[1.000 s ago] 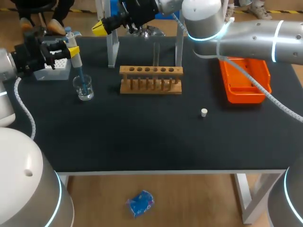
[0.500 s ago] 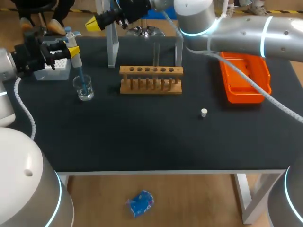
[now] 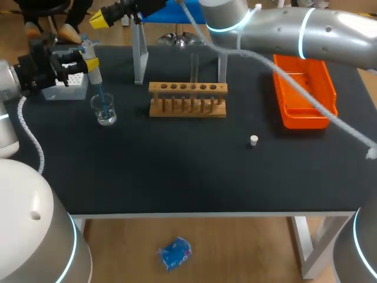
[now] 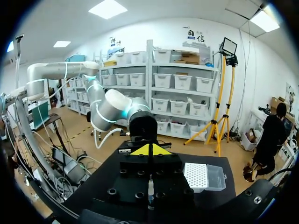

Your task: Invert the test tube, pick up the pipette, mount the tip to pipette, aspirate from beaker and dispense into the tube, eject the tip, return the pipette, and cap with the stopper.

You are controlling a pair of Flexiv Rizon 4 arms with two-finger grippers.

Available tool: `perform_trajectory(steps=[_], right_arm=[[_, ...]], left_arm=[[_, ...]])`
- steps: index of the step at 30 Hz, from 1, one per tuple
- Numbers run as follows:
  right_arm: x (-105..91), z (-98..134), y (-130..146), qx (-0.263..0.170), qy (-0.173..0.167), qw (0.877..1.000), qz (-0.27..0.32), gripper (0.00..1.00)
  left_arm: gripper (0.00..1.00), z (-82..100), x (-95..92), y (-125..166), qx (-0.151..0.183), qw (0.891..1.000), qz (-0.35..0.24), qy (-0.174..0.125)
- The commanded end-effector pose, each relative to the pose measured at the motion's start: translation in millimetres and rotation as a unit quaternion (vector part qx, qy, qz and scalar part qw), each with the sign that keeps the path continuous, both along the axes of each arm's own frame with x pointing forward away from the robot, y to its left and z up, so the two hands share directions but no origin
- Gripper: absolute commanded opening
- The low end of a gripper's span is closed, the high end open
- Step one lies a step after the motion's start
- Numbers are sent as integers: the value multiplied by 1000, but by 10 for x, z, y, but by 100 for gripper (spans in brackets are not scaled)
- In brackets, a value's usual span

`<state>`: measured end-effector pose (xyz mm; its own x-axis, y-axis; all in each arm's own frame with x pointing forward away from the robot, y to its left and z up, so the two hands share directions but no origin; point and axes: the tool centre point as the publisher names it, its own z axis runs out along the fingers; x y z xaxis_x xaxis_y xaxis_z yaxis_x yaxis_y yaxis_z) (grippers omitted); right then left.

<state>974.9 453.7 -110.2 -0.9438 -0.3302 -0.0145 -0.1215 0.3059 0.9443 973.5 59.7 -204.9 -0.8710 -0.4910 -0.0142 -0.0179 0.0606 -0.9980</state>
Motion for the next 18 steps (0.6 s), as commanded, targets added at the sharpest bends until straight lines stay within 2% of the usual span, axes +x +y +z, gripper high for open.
perform_trajectory(steps=[1,18], right_arm=[[99,15,139,-11,12,999,43,0],[42,-80,238,-13,21,998,53,0]], left_arm=[[0,-8,4,6,-1,1000,-1,-1],[0,-8,4,6,-1,1000,-1,-1]])
